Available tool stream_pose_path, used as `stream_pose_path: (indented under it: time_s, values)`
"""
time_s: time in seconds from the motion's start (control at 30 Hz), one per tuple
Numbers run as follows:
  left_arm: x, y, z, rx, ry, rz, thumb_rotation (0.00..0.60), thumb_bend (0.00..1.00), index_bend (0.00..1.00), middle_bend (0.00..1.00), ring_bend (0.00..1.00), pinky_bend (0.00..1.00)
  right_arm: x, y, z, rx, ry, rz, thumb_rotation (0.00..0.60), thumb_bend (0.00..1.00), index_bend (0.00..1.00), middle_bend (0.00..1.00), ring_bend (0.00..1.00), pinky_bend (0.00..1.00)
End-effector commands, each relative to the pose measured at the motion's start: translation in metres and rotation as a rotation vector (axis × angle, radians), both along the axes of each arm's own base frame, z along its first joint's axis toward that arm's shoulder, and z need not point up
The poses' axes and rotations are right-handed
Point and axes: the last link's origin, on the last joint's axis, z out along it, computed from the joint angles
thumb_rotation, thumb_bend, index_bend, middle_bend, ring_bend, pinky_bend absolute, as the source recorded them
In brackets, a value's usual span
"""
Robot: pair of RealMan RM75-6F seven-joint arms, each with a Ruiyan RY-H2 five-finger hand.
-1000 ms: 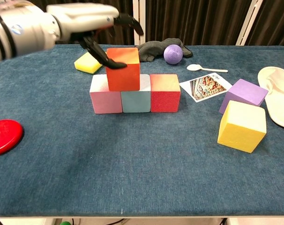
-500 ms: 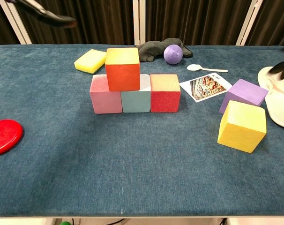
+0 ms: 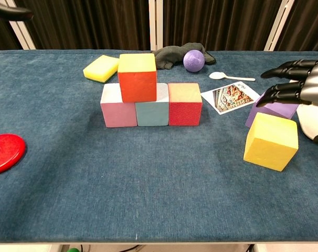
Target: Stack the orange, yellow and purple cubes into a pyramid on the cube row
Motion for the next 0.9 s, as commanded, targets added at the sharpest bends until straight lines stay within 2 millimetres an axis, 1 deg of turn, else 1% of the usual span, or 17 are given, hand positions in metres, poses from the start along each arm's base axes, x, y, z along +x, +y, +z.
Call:
stream_pose_path:
  time_s: [0.03, 0.1, 0.2, 0.27, 0.4, 0.43, 0.5, 0.53, 0.6, 0.7, 0.8, 0.9]
  values:
    - [-0.005, -0.002, -0.001, -0.005, 0.000, 0.008, 0.406, 0.18, 0.15, 0.07, 0.08, 0.18, -0.001, -0.002, -0.007, 0.013, -0.003, -0.014, 0.600, 0.12, 0.19, 0.18, 0.00, 0.12]
    - [-0.007, -0.003, -0.001, -0.006, -0.001, 0.011, 0.409, 0.18, 0.15, 0.07, 0.08, 0.18, -0.002, -0.004, -0.010, 0.013, -0.006, -0.017, 0.600, 0.13, 0.20, 0.19, 0.00, 0.12]
    - [-0.011, -0.003, -0.001, 0.000, -0.007, 0.015, 0.407, 0.18, 0.15, 0.07, 0.08, 0.18, -0.002, -0.007, -0.015, 0.011, -0.018, -0.026, 0.600, 0.17, 0.24, 0.22, 0.00, 0.13]
    - [-0.013, -0.003, 0.000, 0.009, -0.015, 0.019, 0.420, 0.18, 0.15, 0.07, 0.08, 0.18, 0.000, -0.007, -0.020, 0.014, -0.036, -0.036, 0.600, 0.20, 0.28, 0.26, 0.02, 0.13]
    - [-0.020, -0.006, 0.003, 0.022, -0.020, 0.027, 0.403, 0.18, 0.15, 0.07, 0.08, 0.18, 0.006, -0.005, -0.025, 0.017, -0.085, -0.057, 0.600, 0.23, 0.40, 0.36, 0.07, 0.15]
    - [-0.022, -0.007, 0.004, 0.023, -0.019, 0.030, 0.410, 0.18, 0.15, 0.07, 0.08, 0.18, 0.008, -0.003, -0.024, 0.014, -0.093, -0.057, 0.600, 0.23, 0.42, 0.38, 0.08, 0.15]
    - [-0.027, -0.010, 0.006, 0.027, -0.018, 0.038, 0.417, 0.18, 0.15, 0.07, 0.08, 0.18, 0.012, -0.001, -0.020, 0.002, -0.112, -0.057, 0.600, 0.23, 0.44, 0.39, 0.08, 0.15]
    - [-0.030, -0.012, 0.007, 0.029, -0.017, 0.041, 0.411, 0.18, 0.15, 0.07, 0.08, 0.18, 0.015, 0.001, -0.018, -0.003, -0.127, -0.060, 0.600, 0.24, 0.45, 0.40, 0.09, 0.15]
    - [-0.036, -0.016, 0.009, 0.032, -0.016, 0.051, 0.402, 0.18, 0.15, 0.07, 0.08, 0.18, 0.023, 0.006, -0.010, -0.018, -0.174, -0.076, 0.600, 0.24, 0.46, 0.41, 0.09, 0.15]
    - [-0.045, -0.021, 0.011, 0.036, -0.010, 0.064, 0.413, 0.18, 0.15, 0.07, 0.08, 0.18, 0.035, 0.010, 0.004, -0.068, -0.242, -0.120, 0.600, 0.24, 0.46, 0.41, 0.10, 0.16]
    - [-0.052, -0.025, 0.014, 0.040, -0.006, 0.074, 0.414, 0.18, 0.15, 0.07, 0.08, 0.18, 0.052, 0.009, 0.018, -0.159, -0.296, -0.200, 0.600, 0.26, 0.47, 0.42, 0.10, 0.16]
    - [-0.055, -0.029, 0.015, 0.047, -0.013, 0.070, 0.406, 0.18, 0.15, 0.07, 0.08, 0.18, 0.074, 0.006, 0.024, -0.229, -0.339, -0.286, 0.600, 0.28, 0.49, 0.43, 0.11, 0.16]
